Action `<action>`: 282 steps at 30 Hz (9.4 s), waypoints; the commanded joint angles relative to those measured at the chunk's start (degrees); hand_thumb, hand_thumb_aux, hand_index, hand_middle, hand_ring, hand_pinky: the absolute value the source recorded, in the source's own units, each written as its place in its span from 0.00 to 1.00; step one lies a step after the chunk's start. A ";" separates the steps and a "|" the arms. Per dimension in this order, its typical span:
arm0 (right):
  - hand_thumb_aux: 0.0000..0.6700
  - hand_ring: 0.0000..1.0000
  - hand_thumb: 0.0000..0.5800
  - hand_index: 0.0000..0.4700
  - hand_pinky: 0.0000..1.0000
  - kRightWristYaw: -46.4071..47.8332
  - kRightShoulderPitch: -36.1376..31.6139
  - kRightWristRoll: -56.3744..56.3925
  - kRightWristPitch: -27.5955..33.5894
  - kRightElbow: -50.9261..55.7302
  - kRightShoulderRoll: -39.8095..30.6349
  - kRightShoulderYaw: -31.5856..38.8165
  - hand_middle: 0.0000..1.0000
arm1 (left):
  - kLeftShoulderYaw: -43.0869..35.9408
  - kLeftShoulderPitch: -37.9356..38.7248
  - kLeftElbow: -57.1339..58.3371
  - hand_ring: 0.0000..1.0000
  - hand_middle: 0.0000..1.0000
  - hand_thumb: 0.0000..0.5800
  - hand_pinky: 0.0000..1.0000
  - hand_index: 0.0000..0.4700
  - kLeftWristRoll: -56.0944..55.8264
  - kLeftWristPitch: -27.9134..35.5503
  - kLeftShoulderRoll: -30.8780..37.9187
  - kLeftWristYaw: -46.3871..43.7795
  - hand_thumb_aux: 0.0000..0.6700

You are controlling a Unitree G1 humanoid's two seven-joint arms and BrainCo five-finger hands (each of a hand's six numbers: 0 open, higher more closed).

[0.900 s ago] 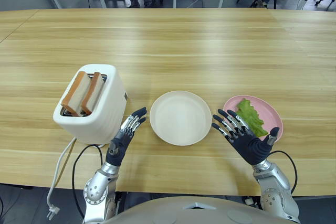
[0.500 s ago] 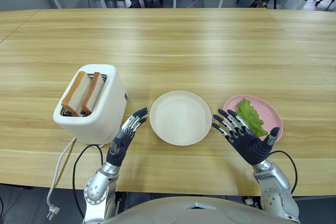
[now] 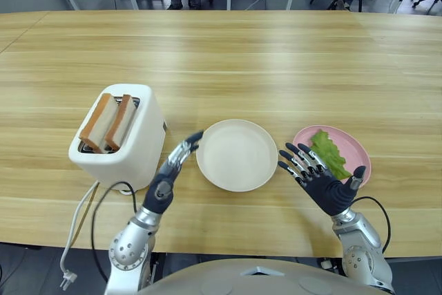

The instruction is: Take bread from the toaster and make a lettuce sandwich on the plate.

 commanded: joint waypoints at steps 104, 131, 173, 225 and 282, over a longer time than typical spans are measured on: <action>0.00 0.00 0.00 0.00 0.00 -33.70 -12.89 -55.58 -36.64 -5.72 -4.68 -2.80 0.00 | -12.03 -31.66 17.43 1.00 1.00 1.00 1.00 0.98 10.07 38.08 -13.38 18.98 1.00; 0.00 0.00 0.00 0.00 0.00 -73.67 -20.24 -104.42 -15.83 29.24 -38.58 15.23 0.00 | -17.43 -32.03 45.53 0.00 0.00 0.00 0.00 0.00 29.29 34.12 -8.32 32.16 0.00; 1.00 0.00 1.00 0.98 0.00 -80.74 -28.54 -92.16 -17.93 10.40 -36.48 21.96 0.00 | 11.89 -18.90 -6.14 0.00 0.00 0.00 0.00 0.00 78.90 50.57 15.32 13.76 0.00; 0.00 0.00 0.00 0.00 0.00 -70.47 -37.49 -95.22 -16.60 8.39 -24.39 35.88 0.00 | 13.76 -29.15 -13.88 1.00 1.00 1.00 1.00 0.98 54.06 39.55 7.83 14.76 1.00; 0.00 0.00 0.00 0.00 0.00 -53.82 -35.01 -92.25 -28.86 19.25 -24.19 39.40 0.00 | -15.12 -36.21 53.63 1.00 1.00 1.00 1.00 0.98 18.82 21.92 -14.38 33.58 1.00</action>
